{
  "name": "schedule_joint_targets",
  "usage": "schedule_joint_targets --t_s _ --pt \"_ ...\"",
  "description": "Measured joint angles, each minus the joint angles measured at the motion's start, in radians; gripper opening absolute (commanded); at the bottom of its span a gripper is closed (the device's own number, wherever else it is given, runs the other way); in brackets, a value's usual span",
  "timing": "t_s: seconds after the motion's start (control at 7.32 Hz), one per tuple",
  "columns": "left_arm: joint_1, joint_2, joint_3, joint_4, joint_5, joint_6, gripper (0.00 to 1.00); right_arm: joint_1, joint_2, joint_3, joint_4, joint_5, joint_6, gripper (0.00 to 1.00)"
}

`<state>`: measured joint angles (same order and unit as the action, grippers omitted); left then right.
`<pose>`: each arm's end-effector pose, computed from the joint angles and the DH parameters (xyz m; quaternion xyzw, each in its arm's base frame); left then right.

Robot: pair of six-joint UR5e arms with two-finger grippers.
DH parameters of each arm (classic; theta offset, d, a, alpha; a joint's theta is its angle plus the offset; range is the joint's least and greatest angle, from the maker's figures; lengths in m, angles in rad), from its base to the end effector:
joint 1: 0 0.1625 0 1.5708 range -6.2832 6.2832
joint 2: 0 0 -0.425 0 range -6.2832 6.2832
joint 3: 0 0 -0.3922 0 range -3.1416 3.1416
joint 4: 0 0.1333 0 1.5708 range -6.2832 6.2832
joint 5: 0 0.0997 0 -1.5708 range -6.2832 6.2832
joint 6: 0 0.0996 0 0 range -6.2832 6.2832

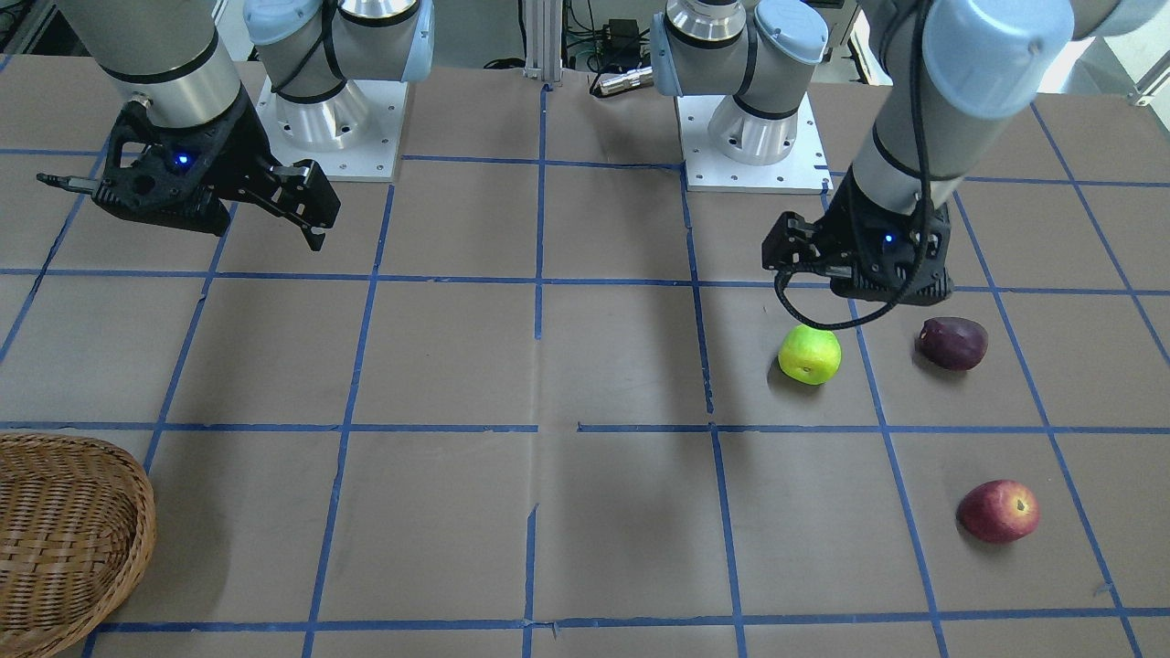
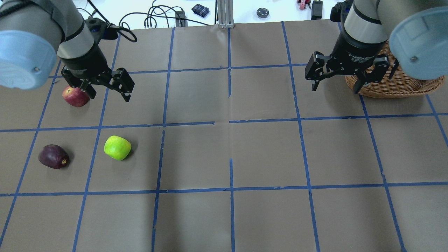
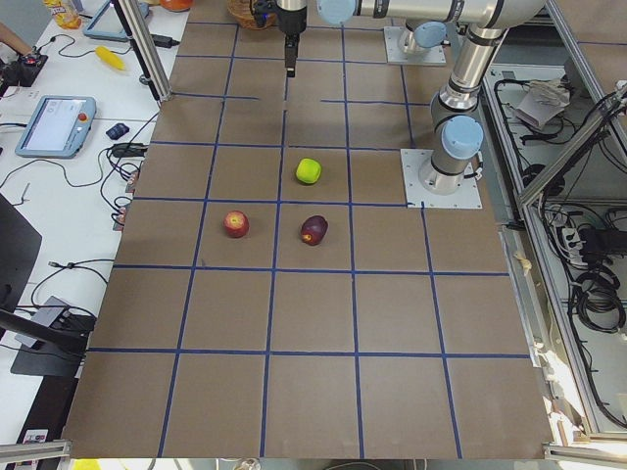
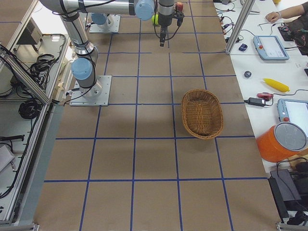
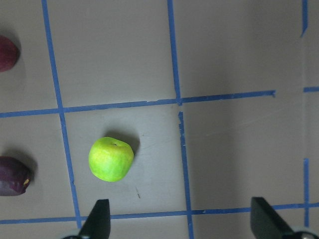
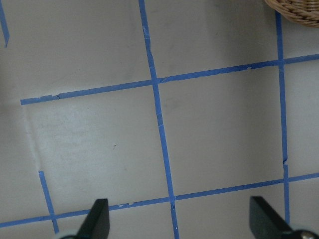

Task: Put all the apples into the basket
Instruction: 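Move the left gripper down over the green apple, then close the left gripper around the green apple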

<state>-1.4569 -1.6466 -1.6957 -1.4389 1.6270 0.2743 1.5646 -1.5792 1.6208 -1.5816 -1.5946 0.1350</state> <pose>-0.0690 -0.5204 0.4020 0.0810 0.9957 0.0392 0.0209 0.1279 -0.4857 0.4686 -0.0703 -0.9973 -0.0146 0.0129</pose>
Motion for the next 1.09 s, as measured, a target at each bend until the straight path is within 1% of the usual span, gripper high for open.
schedule_joint_targets --t_s 0.27,0.41,0.55,0.68,1.09 --pt "0.084 -0.055 -0.187 0.245 0.003 0.222 1.0 -0.001 0.003 -0.005 -0.001 0.0 0.0 1.0" --pt "0.115 -0.094 -0.255 0.349 0.004 0.287 1.0 -0.002 0.004 -0.006 -0.002 -0.001 -0.005 1.0" --pt "0.133 -0.133 -0.292 0.399 0.005 0.321 1.0 -0.004 0.005 -0.005 -0.002 -0.005 -0.013 1.0" --pt "0.14 -0.165 -0.31 0.415 0.006 0.334 1.0 -0.006 0.005 -0.004 -0.002 -0.007 -0.017 1.0" --pt "0.144 -0.217 -0.321 0.417 0.004 0.339 1.0 -0.007 0.004 0.004 -0.001 -0.012 -0.016 1.0"
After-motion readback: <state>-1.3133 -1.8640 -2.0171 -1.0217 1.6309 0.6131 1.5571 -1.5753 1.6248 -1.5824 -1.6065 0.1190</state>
